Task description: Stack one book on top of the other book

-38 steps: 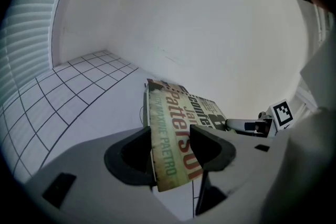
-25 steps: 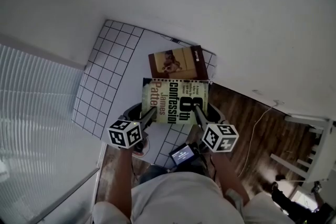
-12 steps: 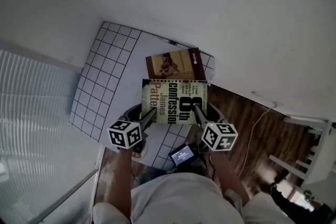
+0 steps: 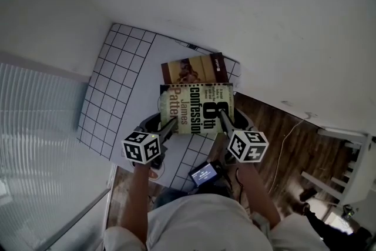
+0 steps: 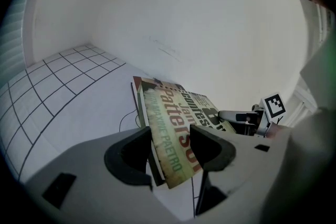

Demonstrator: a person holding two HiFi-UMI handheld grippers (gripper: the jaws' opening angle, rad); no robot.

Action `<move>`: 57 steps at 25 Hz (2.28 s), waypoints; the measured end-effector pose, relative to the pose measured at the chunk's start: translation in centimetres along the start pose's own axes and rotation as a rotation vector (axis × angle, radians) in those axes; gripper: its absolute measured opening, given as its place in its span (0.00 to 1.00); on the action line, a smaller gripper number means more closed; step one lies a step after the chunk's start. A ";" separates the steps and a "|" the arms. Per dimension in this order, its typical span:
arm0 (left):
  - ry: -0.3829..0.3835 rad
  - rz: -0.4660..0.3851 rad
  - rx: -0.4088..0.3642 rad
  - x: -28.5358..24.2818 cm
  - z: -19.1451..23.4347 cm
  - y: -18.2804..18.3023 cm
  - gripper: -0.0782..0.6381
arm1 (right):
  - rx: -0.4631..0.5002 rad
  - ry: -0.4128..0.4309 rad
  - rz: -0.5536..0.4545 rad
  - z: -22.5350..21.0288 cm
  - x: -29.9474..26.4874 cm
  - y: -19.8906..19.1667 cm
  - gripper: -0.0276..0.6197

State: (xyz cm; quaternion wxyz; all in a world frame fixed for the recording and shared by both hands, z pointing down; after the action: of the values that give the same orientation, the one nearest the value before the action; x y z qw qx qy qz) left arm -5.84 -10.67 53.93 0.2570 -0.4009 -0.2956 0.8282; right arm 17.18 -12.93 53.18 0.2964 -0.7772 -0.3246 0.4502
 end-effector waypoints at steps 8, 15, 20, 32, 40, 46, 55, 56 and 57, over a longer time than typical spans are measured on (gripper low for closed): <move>0.007 -0.018 -0.028 -0.9 0.3 0.4 0.44 | 0.025 -0.002 -0.009 -0.5 -1.5 0.7 0.32; 0.006 -0.009 -0.040 -1.8 0.5 0.6 0.44 | 0.047 0.001 -0.008 -1.1 -3.1 1.5 0.32; 0.011 -0.009 -0.033 -2.4 0.5 0.7 0.44 | 0.071 0.008 -0.013 -1.4 -4.4 2.4 0.32; 0.036 0.018 -0.048 -3.8 1.2 1.2 0.44 | 0.100 0.040 0.003 -2.0 -7.7 4.1 0.32; 0.036 0.009 -0.064 -4.9 1.5 2.3 0.44 | 0.096 0.043 0.003 -2.5 -9.1 4.9 0.32; 0.043 0.006 -0.063 -5.4 1.7 2.8 0.44 | 0.096 0.043 0.008 -2.6 -9.7 5.3 0.32; 0.047 -0.019 -0.062 -6.0 2.1 3.7 0.44 | 0.104 0.045 -0.002 -2.6 -10.7 6.1 0.32; 0.046 -0.024 -0.064 -6.0 2.2 3.7 0.44 | 0.105 0.045 -0.008 -2.5 -10.7 6.1 0.32; 0.045 -0.028 -0.065 -6.0 2.3 3.8 0.44 | 0.106 0.044 -0.012 -2.4 -10.7 6.1 0.32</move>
State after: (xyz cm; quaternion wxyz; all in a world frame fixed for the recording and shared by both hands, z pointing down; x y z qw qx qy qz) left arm -5.18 -17.87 55.53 0.2622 -0.4234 -0.3220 0.8052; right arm 16.66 -25.35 55.06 0.3469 -0.7681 -0.2986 0.4478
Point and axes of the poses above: the fingertips, and each gripper's own axes: x backward along the fingers, z to its left, y out of its top, the point moved 3 cm from there along x, backward along the fingers, and after that the axes turned 9 degrees about -z, right-handed, at the moved point
